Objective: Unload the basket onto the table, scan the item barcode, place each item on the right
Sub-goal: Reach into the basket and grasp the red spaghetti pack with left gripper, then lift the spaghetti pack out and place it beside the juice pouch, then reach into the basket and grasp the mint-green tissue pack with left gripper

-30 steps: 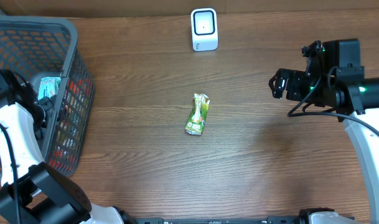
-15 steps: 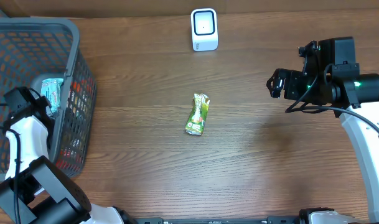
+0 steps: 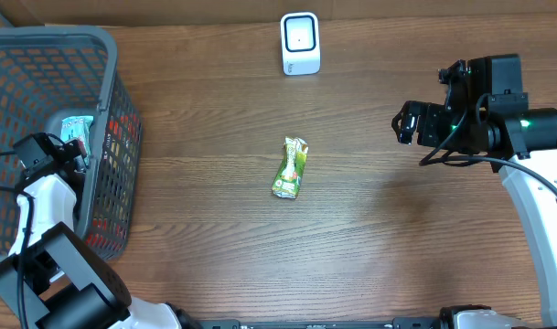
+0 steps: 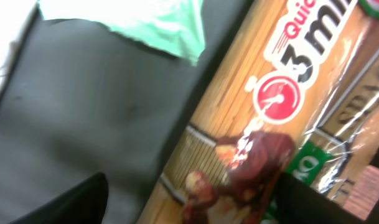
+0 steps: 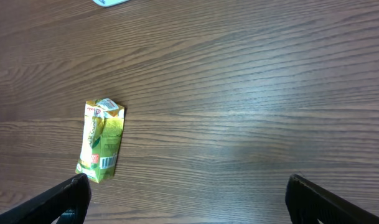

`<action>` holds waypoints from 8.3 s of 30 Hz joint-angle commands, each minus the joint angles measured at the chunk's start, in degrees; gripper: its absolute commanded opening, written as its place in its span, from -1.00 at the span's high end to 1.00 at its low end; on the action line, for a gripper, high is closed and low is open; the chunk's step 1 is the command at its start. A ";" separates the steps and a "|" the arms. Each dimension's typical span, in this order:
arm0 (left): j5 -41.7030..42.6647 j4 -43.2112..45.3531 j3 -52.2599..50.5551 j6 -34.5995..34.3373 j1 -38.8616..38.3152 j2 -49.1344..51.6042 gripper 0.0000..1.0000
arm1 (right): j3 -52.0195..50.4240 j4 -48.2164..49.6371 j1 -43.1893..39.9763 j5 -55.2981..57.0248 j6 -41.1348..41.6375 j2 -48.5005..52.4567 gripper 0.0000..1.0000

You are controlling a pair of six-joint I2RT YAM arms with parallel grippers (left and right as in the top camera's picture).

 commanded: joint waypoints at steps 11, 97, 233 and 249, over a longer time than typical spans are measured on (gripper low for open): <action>-2.08 -1.07 -2.80 0.09 -0.35 7.96 0.92 | 1.11 0.26 0.50 -0.44 -0.42 -0.09 -1.00; 18.03 -65.18 77.96 -1.95 -24.15 4.81 0.92 | 1.11 0.68 0.50 -0.46 -0.42 -0.09 -1.00; -6.82 -17.70 31.47 2.67 -2.27 22.32 0.91 | 1.11 0.26 0.50 -0.24 -0.26 2.80 -1.00; -4.92 -15.47 41.59 3.54 -2.29 22.91 -0.99 | 1.11 0.68 0.50 -0.24 -0.24 2.80 -1.00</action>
